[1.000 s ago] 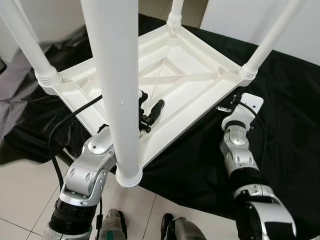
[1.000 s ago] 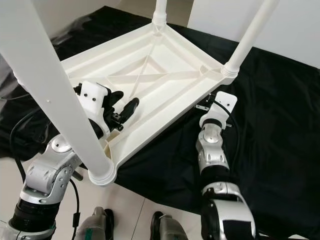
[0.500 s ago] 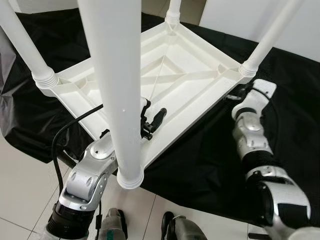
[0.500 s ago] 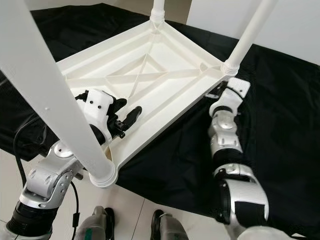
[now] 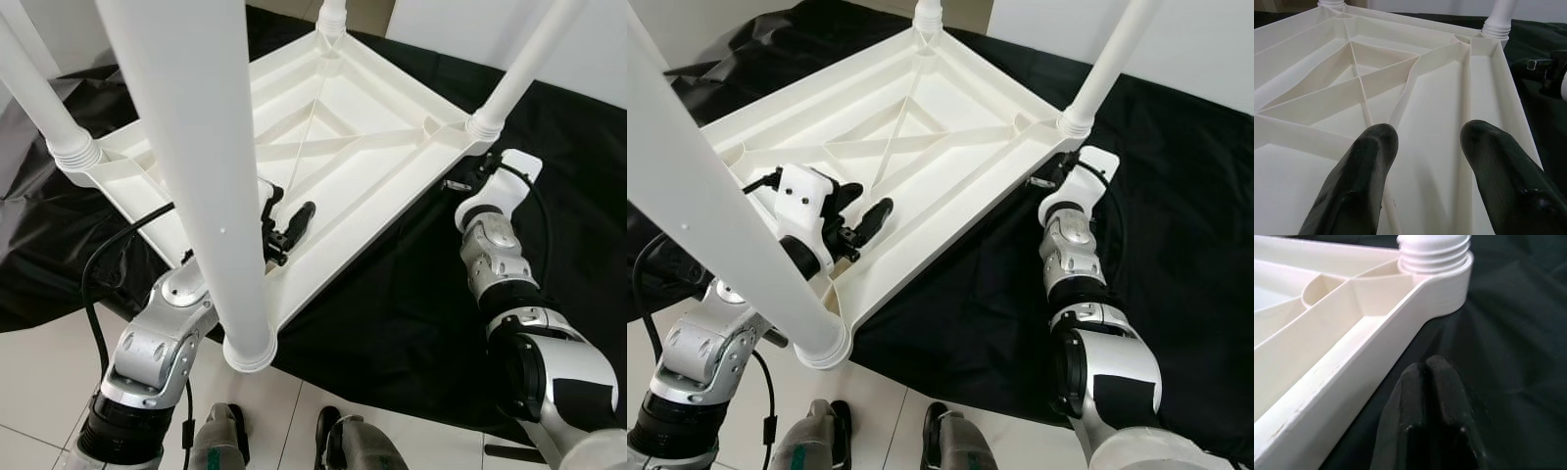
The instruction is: Building children table
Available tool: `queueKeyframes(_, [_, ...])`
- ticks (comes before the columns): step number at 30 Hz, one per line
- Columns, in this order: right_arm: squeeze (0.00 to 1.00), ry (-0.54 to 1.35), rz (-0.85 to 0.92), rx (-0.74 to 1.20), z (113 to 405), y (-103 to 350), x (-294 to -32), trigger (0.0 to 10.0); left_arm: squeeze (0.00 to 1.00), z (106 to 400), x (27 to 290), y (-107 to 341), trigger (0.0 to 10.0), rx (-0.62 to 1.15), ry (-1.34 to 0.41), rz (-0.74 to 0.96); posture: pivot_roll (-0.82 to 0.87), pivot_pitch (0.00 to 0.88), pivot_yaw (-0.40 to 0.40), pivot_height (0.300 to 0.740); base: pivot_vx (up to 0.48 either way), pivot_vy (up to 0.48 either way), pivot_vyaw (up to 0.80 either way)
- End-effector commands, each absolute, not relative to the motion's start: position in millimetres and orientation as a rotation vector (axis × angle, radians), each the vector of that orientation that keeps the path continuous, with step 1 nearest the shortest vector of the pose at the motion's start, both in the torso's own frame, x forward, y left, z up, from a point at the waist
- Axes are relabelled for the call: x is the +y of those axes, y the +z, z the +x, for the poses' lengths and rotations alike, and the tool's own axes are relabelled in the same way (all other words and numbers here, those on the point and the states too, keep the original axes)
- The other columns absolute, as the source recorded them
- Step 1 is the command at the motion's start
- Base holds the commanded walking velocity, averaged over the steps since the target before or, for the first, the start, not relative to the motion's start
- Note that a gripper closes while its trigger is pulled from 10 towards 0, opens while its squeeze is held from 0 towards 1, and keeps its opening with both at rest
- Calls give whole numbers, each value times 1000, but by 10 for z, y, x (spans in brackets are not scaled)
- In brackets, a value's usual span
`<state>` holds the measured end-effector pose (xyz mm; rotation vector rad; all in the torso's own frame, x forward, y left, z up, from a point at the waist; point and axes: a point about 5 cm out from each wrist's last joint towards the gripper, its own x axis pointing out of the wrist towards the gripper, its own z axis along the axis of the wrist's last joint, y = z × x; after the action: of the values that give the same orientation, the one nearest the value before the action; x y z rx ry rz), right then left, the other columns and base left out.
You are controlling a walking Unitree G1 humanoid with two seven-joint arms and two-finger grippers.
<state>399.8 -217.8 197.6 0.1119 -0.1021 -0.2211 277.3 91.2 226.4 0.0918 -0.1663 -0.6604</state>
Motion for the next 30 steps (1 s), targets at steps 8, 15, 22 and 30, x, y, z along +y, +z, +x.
queueKeyframes(8, [0,-118,145,-39,4028,1857,-2052,10000,0,2665,742,2336,10000,-192,-760,44,199,280,-57,740,0,0,0])
queueKeyframes(15, [0,-24,156,-21,4067,1868,-1904,10000,0,2631,605,2357,10000,-200,-764,-2,203,277,-55,740,0,0,0])
queueKeyframes(22, [0,144,109,1,4106,1885,-1570,10000,0,2600,364,2447,10000,-228,-798,-69,207,272,-54,740,0,0,0])
queueKeyframes(30, [0,205,91,4,4112,1889,-1396,10000,0,2578,214,2494,10000,-241,-836,-95,200,267,-49,740,0,0,0])
